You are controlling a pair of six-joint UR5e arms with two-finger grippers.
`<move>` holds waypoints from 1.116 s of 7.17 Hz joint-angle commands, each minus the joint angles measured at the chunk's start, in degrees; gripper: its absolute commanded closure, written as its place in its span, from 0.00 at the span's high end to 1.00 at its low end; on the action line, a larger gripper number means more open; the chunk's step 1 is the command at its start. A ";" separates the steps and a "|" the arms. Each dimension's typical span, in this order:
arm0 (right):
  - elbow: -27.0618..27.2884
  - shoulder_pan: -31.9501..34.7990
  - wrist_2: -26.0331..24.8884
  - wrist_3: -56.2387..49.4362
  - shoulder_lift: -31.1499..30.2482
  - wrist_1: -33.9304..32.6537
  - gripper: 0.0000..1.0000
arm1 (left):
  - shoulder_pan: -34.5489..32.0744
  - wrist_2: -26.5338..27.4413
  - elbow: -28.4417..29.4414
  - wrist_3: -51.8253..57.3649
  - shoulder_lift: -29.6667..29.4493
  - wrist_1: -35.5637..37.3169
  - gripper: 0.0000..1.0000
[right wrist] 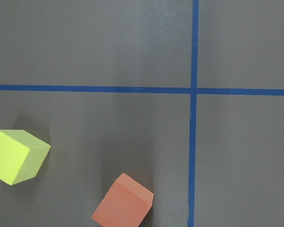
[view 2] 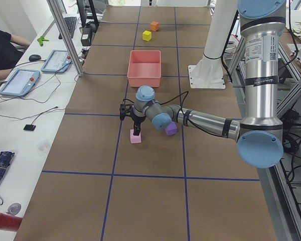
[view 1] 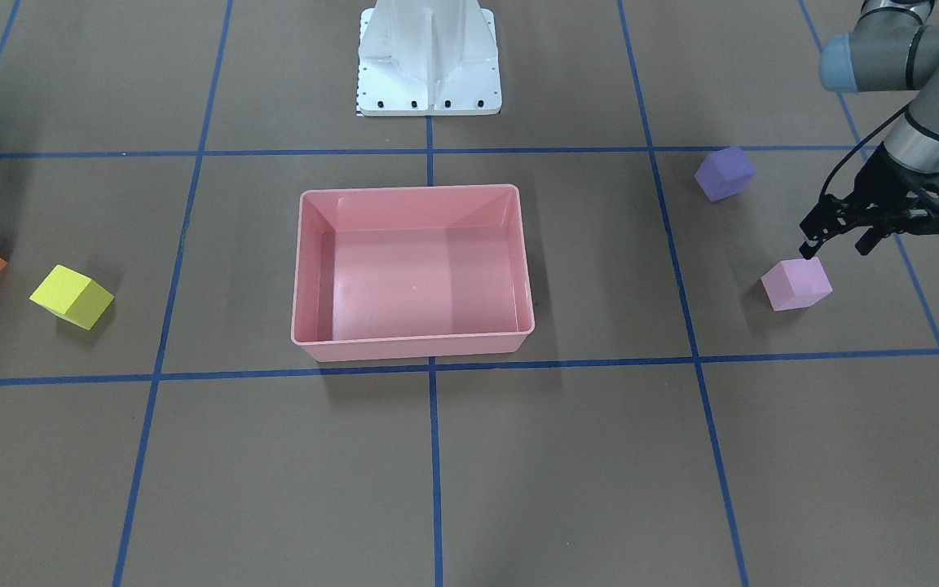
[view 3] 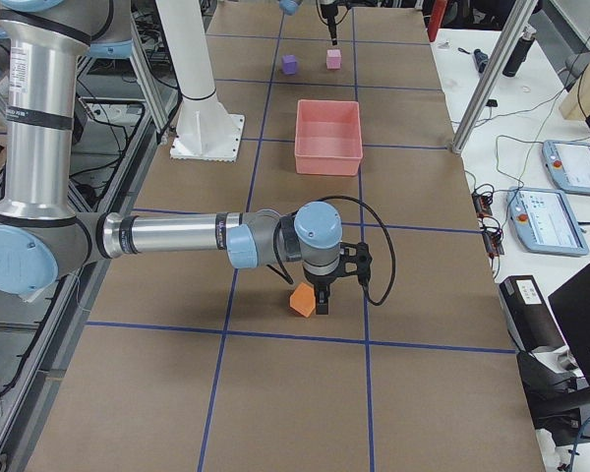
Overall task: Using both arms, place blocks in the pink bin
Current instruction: 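Move the left gripper down over the light pink cube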
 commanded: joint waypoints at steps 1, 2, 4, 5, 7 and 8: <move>-0.02 -0.19 0.00 0.00 0.01 -0.09 0.99 | 2.47 3.29 1.72 -1.20 0.07 -2.24 1.00; -0.10 -0.36 0.00 0.09 0.01 -0.09 0.99 | 3.09 4.17 2.94 -1.20 -0.11 -2.51 1.00; -0.19 -0.45 0.00 0.09 -0.07 -0.18 0.99 | 3.79 4.79 3.48 -1.20 -0.46 -2.60 1.00; -0.28 -0.45 0.00 0.09 -0.07 -0.18 0.99 | 4.14 4.79 4.09 -1.28 -0.81 -2.60 1.00; -0.28 -0.45 0.00 0.09 -0.07 -0.18 0.99 | 5.02 4.88 4.97 -2.16 -1.95 -2.51 1.00; -0.37 -0.45 0.00 0.09 -0.07 -0.09 1.00 | 5.37 4.88 5.41 -2.16 -2.13 -2.51 1.00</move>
